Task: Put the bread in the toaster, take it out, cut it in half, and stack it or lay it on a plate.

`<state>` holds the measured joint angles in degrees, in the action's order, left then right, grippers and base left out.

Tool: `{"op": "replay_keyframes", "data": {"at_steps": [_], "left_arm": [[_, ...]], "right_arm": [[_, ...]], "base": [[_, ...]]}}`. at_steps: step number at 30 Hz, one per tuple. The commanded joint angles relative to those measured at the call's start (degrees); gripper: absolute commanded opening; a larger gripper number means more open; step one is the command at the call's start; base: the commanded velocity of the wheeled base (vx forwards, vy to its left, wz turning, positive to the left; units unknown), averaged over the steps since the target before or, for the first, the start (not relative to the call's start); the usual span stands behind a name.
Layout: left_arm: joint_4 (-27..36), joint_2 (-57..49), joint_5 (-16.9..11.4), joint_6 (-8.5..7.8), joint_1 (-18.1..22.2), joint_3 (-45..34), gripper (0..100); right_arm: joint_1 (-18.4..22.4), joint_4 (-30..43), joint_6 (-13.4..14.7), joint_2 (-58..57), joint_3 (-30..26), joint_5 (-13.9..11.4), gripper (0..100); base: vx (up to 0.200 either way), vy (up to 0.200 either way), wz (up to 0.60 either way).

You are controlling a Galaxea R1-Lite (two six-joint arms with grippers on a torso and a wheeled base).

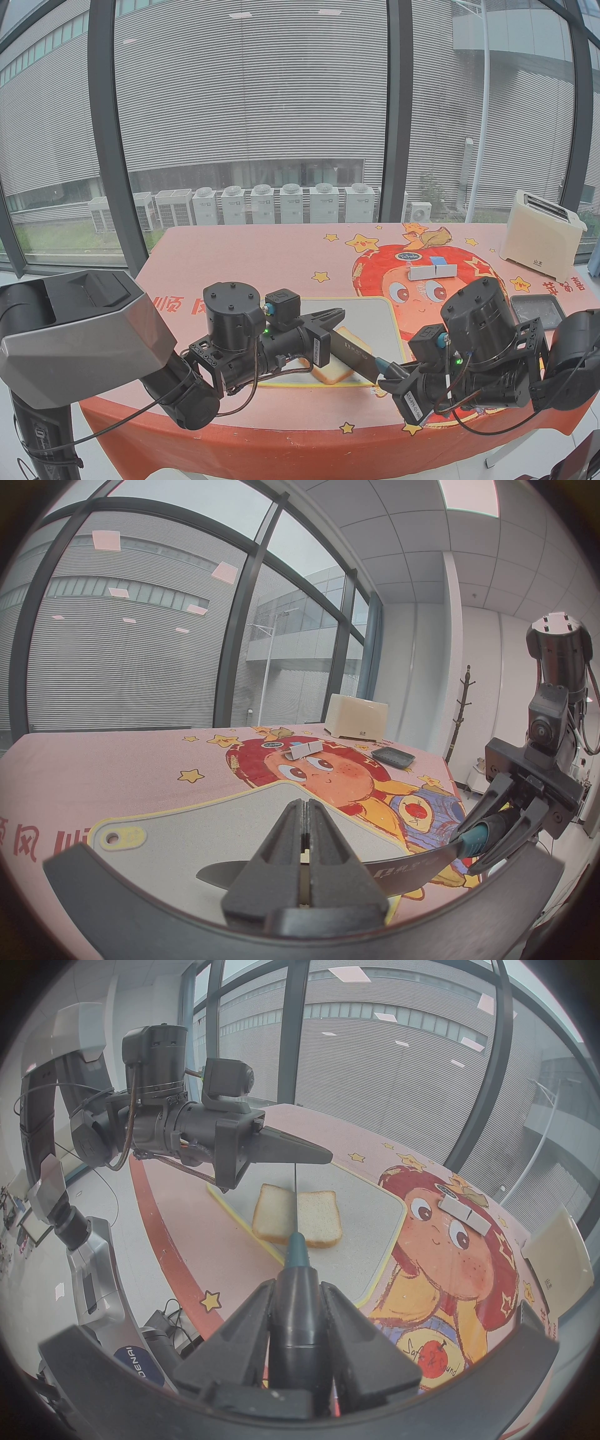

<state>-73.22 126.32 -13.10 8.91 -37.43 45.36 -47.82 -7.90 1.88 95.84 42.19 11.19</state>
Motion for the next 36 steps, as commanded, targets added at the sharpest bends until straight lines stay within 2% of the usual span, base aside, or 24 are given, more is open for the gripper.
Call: {"op": "replay_keyframes", "data": {"at_steps": [1, 36], "left_arm": [[0.0, 1.39, 0.01, -0.03, 1.13, 0.87, 0], [-0.35, 1.47, 0.01, -0.03, 1.57, 0.69, 0]], "right_arm": [[0.36, -0.19, 0.14, 0.22, 0.17, 0.06, 0], [-0.16, 0.08, 0.14, 1.89, -0.62, 0.06, 0]], "base": [[0.0, 0.0, 0.0], [0.0, 0.0, 0.0]]}}
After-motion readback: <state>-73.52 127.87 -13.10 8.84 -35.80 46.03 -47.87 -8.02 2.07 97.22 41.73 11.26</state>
